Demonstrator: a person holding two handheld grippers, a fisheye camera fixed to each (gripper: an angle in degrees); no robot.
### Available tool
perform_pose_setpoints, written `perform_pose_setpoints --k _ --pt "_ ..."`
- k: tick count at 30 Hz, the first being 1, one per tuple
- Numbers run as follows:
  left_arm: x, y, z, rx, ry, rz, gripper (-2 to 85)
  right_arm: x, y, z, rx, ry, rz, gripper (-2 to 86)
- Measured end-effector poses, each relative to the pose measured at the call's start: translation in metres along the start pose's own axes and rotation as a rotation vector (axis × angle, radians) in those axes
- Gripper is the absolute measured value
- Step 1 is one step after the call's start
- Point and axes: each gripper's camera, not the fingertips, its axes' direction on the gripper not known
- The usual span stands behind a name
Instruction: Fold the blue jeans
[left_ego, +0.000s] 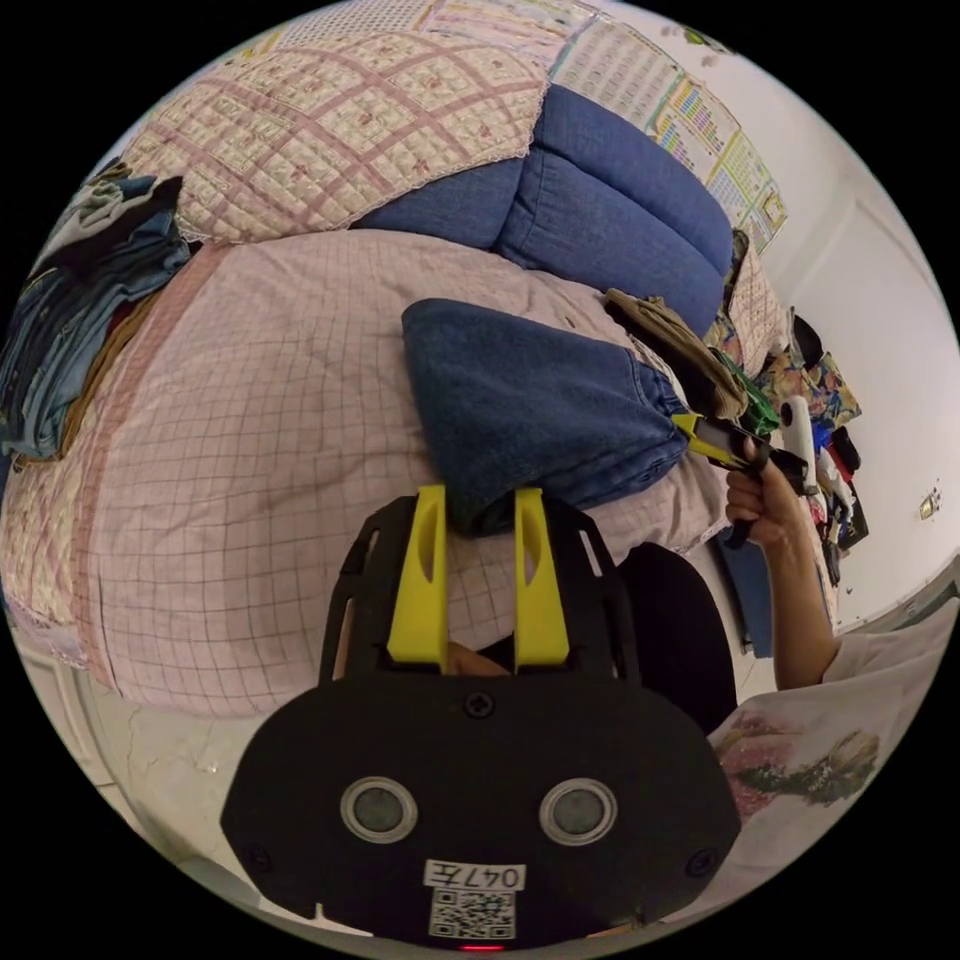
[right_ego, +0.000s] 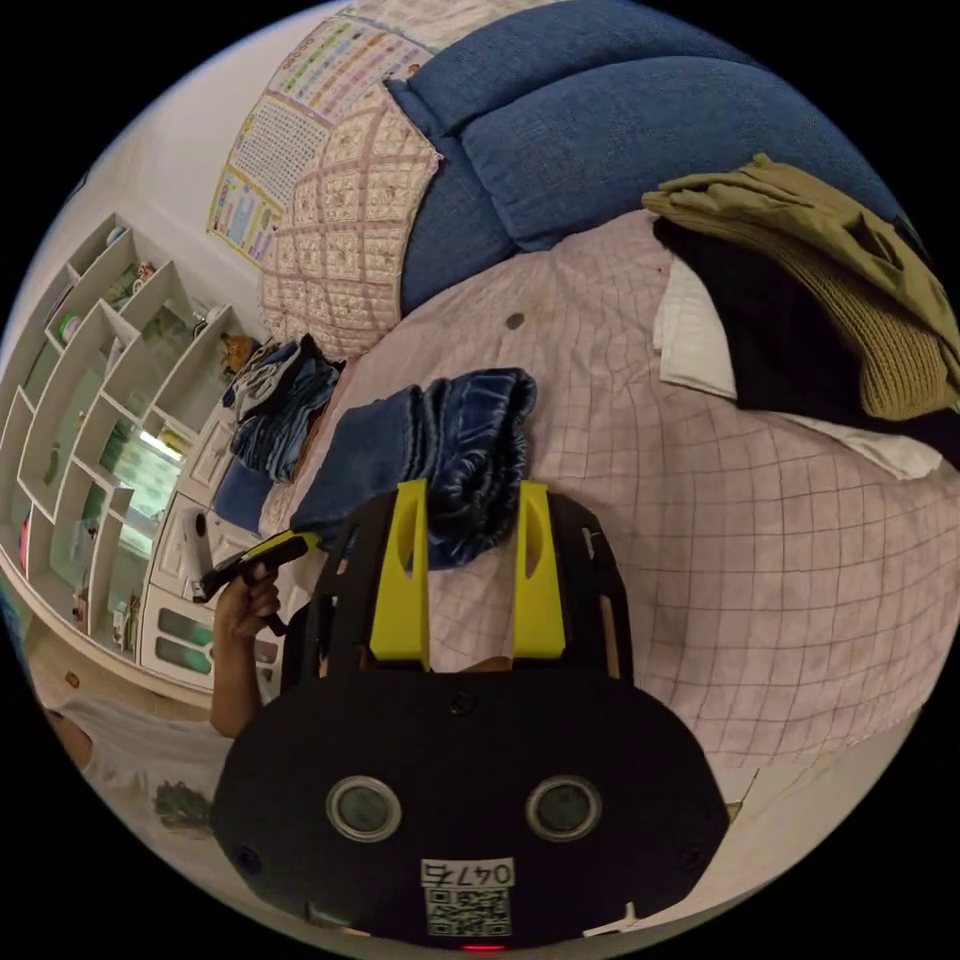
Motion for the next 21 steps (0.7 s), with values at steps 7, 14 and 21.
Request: perform_pose_setpoints --k 7,14,21 --pt "0.015 0.052 0.039 0.165 -0.224 0.199 5.3 -0.07 0.022 -0.131 0.063 0.278 -0.384 1.3" --pt "0.088 0.096 0.045 0.374 -0.333 0.579 5.0 -0.067 0.106 -0.35 0.254 0.427 -0.514 0.6" --pt "0.185 0.085 0.119 0.454 -0.11 0.886 5.1 0.05 0.22 -0.632 0.508 0.6 -0.271 0.6"
